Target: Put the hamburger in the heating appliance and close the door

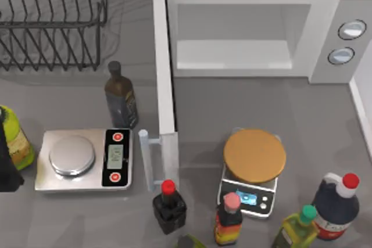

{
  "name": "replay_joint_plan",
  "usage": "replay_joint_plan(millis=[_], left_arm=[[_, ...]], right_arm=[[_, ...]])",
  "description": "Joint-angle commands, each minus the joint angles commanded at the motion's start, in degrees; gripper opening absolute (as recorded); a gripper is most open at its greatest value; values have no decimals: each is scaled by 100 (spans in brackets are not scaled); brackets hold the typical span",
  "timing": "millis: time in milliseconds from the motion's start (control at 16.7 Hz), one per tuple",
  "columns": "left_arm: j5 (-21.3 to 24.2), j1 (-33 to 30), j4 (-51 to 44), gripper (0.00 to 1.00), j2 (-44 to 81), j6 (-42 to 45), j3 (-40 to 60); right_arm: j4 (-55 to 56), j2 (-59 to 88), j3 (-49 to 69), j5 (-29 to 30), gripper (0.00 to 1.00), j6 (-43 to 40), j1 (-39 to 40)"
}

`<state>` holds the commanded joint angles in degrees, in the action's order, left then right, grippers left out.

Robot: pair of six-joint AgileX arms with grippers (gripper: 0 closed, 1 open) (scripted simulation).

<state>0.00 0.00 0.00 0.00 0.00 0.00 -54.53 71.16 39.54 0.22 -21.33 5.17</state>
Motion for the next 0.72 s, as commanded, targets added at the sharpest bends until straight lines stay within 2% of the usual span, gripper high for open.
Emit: replay_joint_plan(millis=[480,720], left_arm=[[0,0,0,100,0,0,0],[0,0,0,100,0,0,0]], right_arm=[[-215,297,156,-5,100,-90,21],[438,657,-205,-5,100,-11,129]])
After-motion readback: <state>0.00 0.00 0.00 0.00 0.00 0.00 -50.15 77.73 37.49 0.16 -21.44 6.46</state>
